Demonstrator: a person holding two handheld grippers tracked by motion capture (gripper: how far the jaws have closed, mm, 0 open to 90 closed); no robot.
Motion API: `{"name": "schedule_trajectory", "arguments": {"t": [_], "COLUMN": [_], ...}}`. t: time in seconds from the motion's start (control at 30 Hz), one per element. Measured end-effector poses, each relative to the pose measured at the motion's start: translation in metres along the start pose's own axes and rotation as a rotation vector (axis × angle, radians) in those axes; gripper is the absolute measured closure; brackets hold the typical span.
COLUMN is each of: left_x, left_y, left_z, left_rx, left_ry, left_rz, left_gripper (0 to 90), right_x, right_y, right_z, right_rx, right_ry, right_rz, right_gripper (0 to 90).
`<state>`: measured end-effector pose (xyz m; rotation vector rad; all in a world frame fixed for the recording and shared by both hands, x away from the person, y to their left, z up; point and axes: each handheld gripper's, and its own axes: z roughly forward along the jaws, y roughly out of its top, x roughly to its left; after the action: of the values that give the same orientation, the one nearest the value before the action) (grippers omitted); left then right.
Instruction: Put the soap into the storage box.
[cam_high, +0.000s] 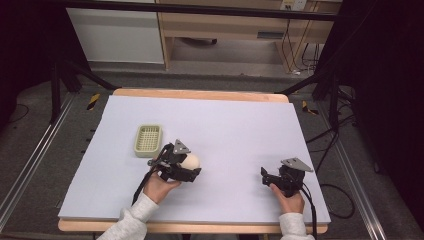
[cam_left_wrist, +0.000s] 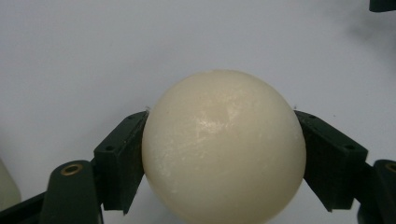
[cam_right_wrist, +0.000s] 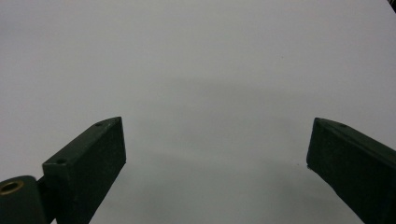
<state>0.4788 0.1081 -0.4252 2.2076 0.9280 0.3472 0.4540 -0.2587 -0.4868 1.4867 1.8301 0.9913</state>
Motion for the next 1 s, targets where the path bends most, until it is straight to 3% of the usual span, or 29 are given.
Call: {"name": "schedule_trajectory", "arguments": {"t": [1.0], "left_x": [0.041], "left_y": [-0.012], "left_z": [-0.028], "left_rx": [-0.038], "left_ry": [0.057], "left_rz": [-0.082], "left_gripper": [22.9], "right_x": [0.000], "right_y": [0.000], "right_z": [0.000], "right_rx": [0.001], "right_ry": [0.003], "right_rz": [0.000], "right_gripper": [5.0]}}
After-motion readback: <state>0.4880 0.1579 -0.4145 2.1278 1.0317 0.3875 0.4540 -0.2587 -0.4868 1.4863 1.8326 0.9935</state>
